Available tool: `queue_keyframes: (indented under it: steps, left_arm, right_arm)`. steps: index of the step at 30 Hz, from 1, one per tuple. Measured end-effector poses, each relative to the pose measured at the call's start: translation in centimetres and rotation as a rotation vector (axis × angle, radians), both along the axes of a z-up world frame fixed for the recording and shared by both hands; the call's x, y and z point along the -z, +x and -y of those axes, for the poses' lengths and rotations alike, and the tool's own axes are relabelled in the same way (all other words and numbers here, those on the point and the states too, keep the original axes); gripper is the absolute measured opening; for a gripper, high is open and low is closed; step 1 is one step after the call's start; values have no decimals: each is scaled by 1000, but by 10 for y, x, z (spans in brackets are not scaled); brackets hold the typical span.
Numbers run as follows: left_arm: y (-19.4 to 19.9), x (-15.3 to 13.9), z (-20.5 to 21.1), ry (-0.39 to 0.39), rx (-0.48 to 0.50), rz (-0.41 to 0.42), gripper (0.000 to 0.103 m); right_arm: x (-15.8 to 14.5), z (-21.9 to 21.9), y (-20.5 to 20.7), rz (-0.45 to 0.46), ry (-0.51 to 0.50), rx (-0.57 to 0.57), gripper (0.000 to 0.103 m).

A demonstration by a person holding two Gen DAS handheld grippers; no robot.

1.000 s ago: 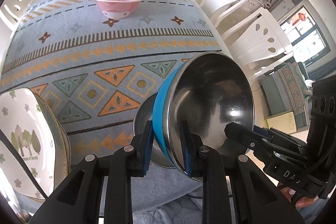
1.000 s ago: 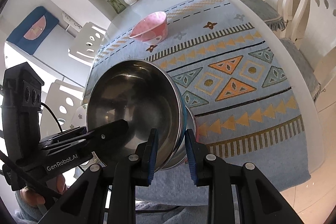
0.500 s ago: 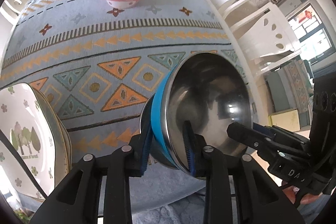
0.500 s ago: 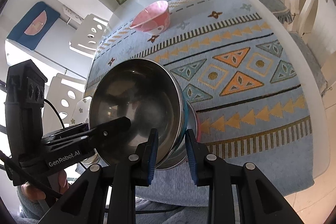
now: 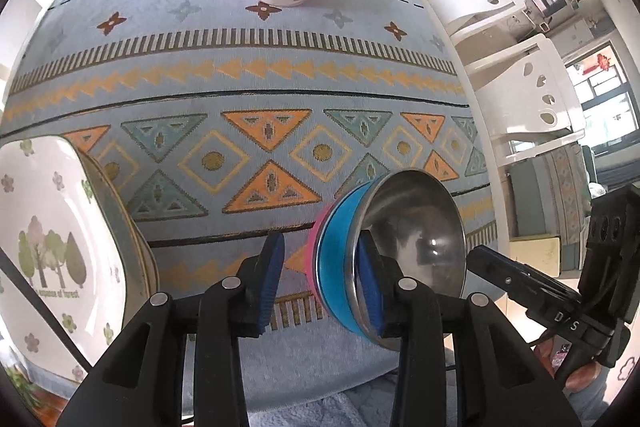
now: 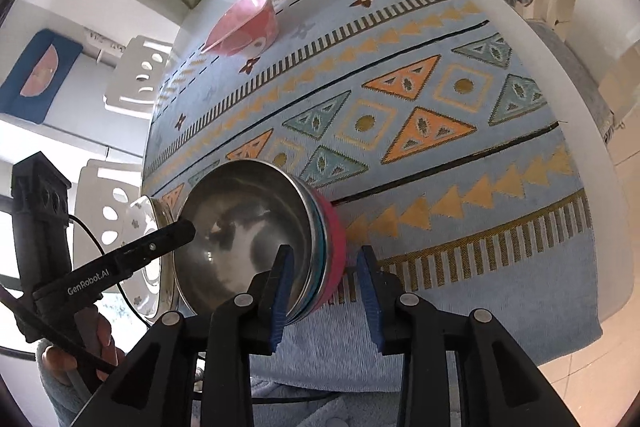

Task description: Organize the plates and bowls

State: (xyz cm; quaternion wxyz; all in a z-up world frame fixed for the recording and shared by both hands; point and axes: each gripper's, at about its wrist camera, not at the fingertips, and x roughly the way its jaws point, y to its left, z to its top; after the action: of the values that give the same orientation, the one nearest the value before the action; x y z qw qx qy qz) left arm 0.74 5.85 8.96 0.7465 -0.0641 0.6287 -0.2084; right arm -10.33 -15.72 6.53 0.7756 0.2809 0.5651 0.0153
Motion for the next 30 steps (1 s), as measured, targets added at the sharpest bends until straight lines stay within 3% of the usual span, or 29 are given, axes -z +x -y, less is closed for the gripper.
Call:
queue_keyframes:
  steps: [6, 11, 13, 14, 15, 18, 21, 24, 26, 30]
  left_arm:
    - [13, -16, 12, -19, 72, 18, 34]
    - [47, -80, 18, 2, 111, 216, 34]
    - [67, -110, 15, -20, 85, 292, 34]
    - [74, -117, 14, -26, 74, 313, 35]
    - [82, -128, 12, -32, 56, 339, 37]
    - [104, -148, 4, -33, -5, 396, 50]
    - [121, -152, -8, -69, -83, 418, 65]
    - [138, -135, -13, -76, -149, 382, 65]
    - [150, -113, -13, -47, -176, 353, 65]
    - [169, -66, -17, 5, -210, 272, 64]
  right_arm:
    - [-25, 12, -1, 110, -5, 33, 32]
    - [-97, 38, 14, 326, -46, 45, 32]
    - [-134, 49, 22, 433, -50, 61, 40]
    - [-156, 55, 26, 500, -57, 72, 52]
    - [-172, 59, 29, 553, -66, 79, 60]
    - [-222, 64, 40, 711, -139, 70, 63]
    - [-252, 58, 56, 816, -227, 37, 67]
    - [-258, 50, 77, 881, -301, -9, 78]
    - [-246, 47, 96, 889, -290, -21, 82]
    - [-191, 51, 157, 737, -154, -36, 82]
